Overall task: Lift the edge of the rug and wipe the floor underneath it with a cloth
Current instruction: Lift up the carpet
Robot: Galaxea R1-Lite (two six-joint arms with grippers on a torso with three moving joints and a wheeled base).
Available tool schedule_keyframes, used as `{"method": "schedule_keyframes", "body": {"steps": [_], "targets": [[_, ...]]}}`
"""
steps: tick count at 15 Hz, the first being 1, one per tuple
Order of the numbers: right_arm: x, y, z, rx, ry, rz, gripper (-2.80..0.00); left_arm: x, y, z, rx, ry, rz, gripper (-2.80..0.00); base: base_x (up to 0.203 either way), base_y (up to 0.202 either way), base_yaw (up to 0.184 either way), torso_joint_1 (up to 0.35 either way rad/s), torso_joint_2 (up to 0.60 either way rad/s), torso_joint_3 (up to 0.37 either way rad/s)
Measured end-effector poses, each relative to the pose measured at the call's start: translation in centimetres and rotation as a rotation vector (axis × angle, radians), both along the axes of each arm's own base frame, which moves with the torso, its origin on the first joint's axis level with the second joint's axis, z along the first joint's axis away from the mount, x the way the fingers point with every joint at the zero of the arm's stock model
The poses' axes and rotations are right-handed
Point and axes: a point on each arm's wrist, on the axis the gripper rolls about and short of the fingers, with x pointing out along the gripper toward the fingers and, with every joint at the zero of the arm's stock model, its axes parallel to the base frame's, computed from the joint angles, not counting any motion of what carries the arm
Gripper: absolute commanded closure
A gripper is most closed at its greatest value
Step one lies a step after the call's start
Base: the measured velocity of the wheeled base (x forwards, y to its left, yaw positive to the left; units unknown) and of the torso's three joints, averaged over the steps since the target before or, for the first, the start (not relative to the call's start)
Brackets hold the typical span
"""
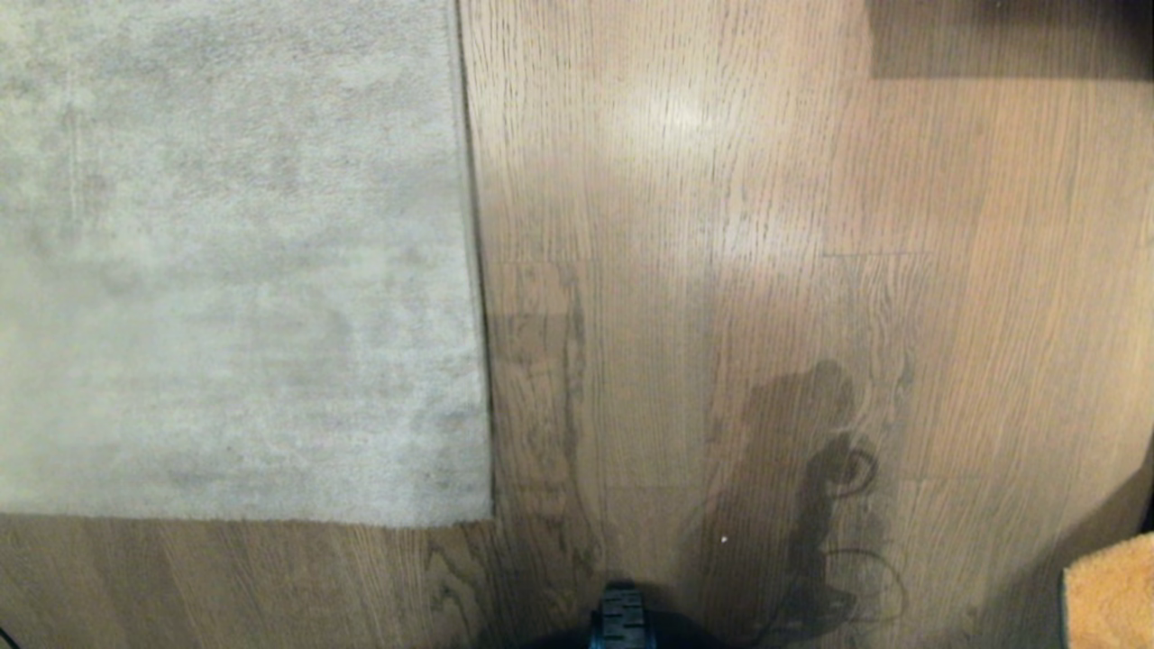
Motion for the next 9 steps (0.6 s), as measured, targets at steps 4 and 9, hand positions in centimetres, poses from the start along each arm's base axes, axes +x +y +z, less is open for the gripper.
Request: {"method": "schedule_keyframes", "body": {"steps": [4,9], "targets": [[0.01,0.0,0.01,0.0,0.0,0.0,0.0,0.0,0.0,0.0,0.0,0.0,0.0,0.0,0.0,0.0,0.0,0.0,0.0,0.0],[0.01,0.0,0.0,0.0,0.001,0.0,0.0,0.0,0.0,0.0,0.0,0.0,-0.002,0.0,0.0,0.0,0.0,0.0,0.0,0.0]]}}
